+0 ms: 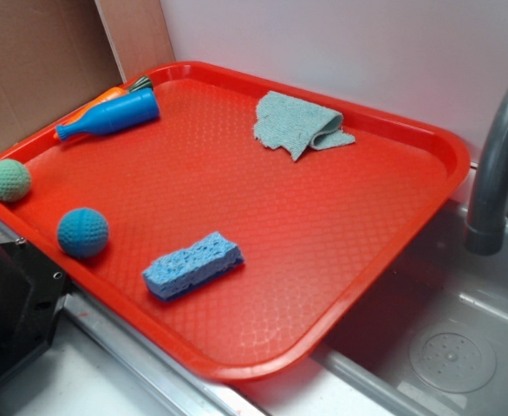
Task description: Grab the green ball.
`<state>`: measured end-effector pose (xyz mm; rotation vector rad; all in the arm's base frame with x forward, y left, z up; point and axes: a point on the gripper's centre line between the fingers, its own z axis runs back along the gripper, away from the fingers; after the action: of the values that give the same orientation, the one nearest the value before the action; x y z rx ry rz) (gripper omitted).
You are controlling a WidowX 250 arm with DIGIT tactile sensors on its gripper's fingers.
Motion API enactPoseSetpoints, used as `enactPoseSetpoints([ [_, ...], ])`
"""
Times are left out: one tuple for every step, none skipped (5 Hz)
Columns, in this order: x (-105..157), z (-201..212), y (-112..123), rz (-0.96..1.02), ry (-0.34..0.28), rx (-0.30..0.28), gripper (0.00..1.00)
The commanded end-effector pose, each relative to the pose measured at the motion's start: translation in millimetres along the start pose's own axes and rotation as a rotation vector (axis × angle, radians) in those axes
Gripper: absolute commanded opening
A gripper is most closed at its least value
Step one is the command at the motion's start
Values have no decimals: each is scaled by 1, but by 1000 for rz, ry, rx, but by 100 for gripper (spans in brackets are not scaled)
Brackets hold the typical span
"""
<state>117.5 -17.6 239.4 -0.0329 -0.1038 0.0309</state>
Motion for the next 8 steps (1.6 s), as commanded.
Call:
enactPoseSetpoints([
  [0,0,0,0,0,0,100],
  [29,-52,40,-29,124,197,100],
  [38,-100,87,-37,158,276,100],
  [33,-128,120,-79,136,290,100],
  [29,-132,138,-188,23,238,100],
  [23,-139,150,-207,29,179,100],
  [8,-154,152,-179,111,95,100],
  [-12,-183,158,-153,215,60,100],
])
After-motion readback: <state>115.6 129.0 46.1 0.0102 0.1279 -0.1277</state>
